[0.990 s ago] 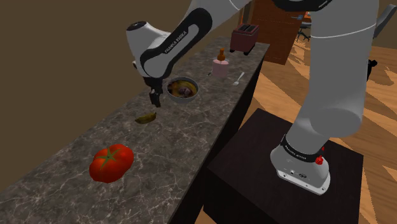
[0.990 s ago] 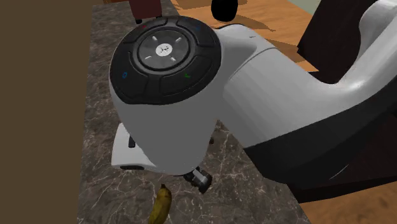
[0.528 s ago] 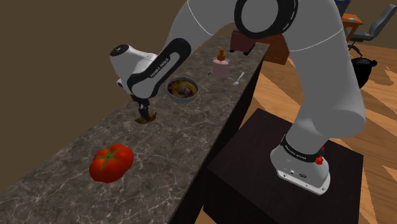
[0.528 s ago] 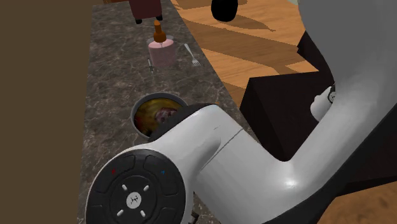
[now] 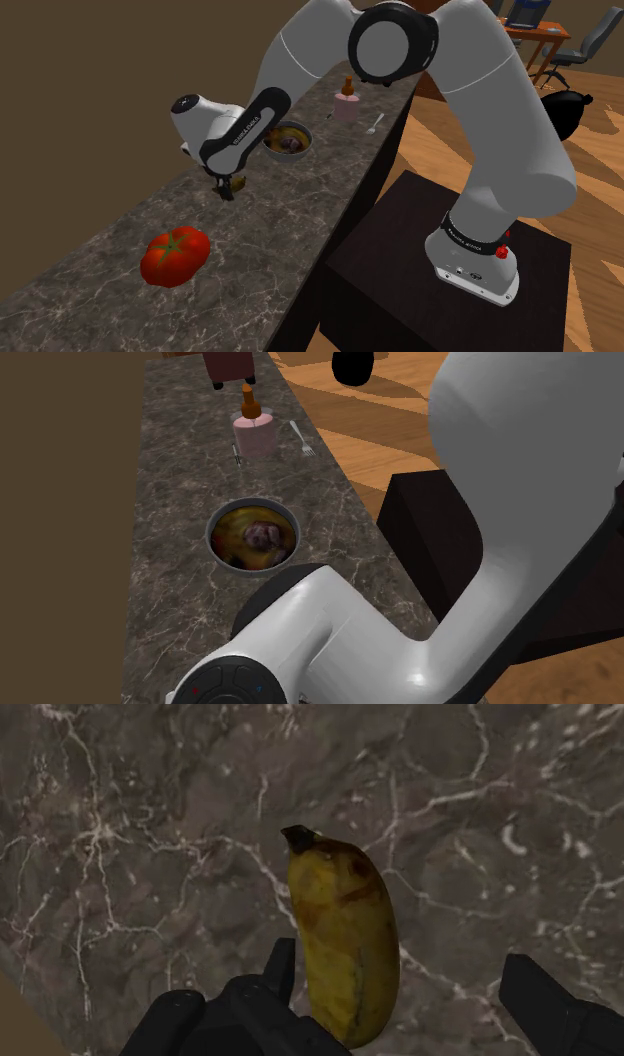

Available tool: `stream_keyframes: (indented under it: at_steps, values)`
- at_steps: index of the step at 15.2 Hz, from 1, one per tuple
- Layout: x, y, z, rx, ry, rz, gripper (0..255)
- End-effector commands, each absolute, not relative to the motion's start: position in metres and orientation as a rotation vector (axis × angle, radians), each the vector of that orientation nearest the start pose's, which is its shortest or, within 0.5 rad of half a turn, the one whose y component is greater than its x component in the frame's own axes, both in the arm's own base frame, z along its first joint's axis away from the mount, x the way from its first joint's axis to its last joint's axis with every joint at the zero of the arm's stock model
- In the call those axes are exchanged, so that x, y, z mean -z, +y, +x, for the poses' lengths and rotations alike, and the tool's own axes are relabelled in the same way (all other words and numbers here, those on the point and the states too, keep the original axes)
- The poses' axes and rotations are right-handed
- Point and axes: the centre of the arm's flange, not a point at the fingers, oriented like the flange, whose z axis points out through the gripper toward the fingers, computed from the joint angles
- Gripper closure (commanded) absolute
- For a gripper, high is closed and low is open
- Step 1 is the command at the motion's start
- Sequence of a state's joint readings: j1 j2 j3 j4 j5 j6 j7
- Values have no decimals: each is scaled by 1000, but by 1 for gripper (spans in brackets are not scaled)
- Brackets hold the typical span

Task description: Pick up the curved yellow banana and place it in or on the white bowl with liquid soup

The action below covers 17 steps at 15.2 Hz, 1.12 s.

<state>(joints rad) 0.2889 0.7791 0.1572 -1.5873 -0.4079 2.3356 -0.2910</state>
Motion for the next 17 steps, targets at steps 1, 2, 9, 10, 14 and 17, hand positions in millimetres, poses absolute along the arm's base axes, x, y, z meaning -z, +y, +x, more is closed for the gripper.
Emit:
stream_keyframes:
  at_steps: [1,2,9,10,14,17]
  values:
    - [-169,280,637,3,-1563,-2932,0]
    - [-166,279,637,3,-1563,-2932,0]
    - [-166,280,637,3,-1563,-2932,0]
    - [-166,279,636,3,-1563,-2932,255]
    - [-164,280,638,3,-1563,-2932,255]
    - [-164,280,638,3,-1563,-2932,255]
